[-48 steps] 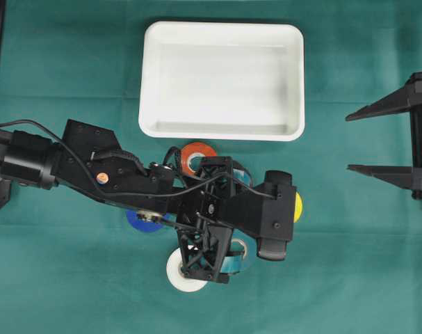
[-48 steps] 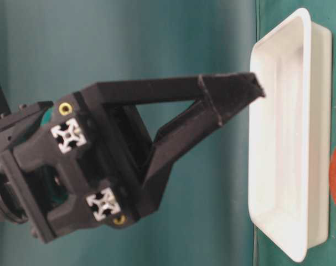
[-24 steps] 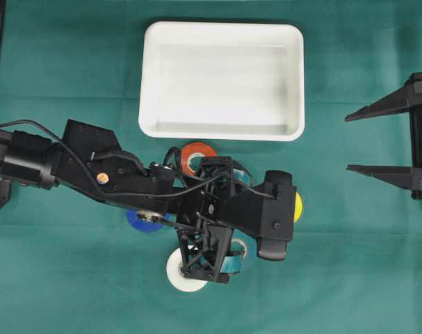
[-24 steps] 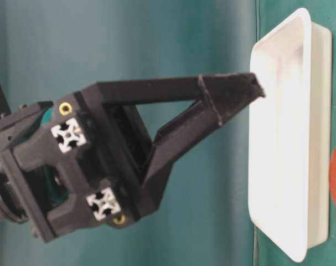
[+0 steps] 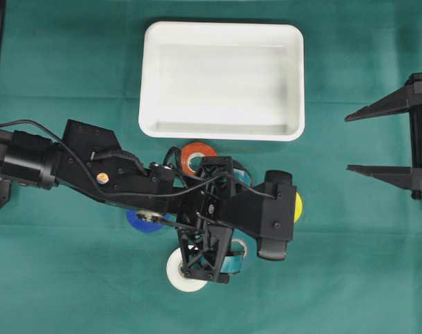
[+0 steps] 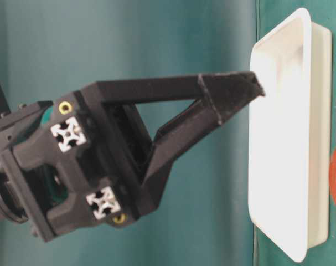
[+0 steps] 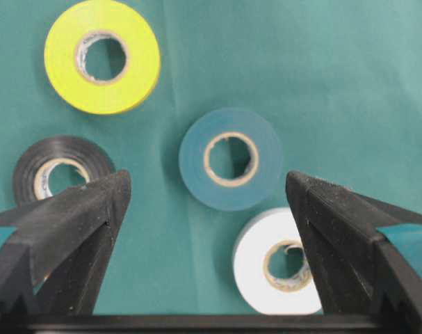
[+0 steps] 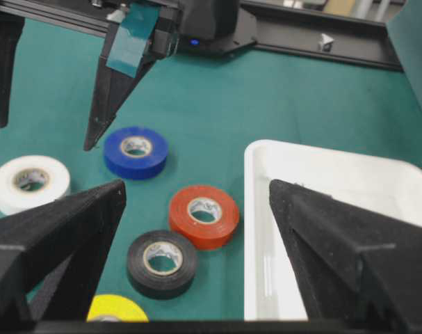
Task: Pick up the tape from a random location and place it into the white case.
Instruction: 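Lower the open left gripper into the teal roll's center hole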
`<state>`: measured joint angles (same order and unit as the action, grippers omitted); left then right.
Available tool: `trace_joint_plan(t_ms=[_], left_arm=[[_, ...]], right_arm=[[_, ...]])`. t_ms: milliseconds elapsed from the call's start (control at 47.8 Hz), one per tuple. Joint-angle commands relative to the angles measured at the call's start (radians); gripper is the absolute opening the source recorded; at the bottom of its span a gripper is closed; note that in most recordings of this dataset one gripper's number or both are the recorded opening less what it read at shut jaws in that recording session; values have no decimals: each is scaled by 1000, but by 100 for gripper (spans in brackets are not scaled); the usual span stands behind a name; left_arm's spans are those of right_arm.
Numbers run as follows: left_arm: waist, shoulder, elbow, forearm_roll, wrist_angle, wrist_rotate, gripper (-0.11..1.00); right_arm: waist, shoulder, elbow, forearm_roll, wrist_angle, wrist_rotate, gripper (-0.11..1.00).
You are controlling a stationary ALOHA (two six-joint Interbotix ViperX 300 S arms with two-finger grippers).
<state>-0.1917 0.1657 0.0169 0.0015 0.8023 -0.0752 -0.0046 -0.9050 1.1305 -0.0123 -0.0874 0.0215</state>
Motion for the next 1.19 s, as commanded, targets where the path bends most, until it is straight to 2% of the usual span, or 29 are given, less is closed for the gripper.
trace_joint_plan(t_ms=[0,335,733,1172], left_arm=[[-3,-12,-17,3,-8,-2,99],[-3,28,11,3,-43,0,99],[-3,57,115,6,-192,0,99],[-6,169,104,5,-235,0,99]], right_arm=[[-2,5,-26,0,-2,2,92],[0,9,-25,0,5,2,92],[0,40,-20,0,6,2,92],[0,63,-15,0,6,0,92]])
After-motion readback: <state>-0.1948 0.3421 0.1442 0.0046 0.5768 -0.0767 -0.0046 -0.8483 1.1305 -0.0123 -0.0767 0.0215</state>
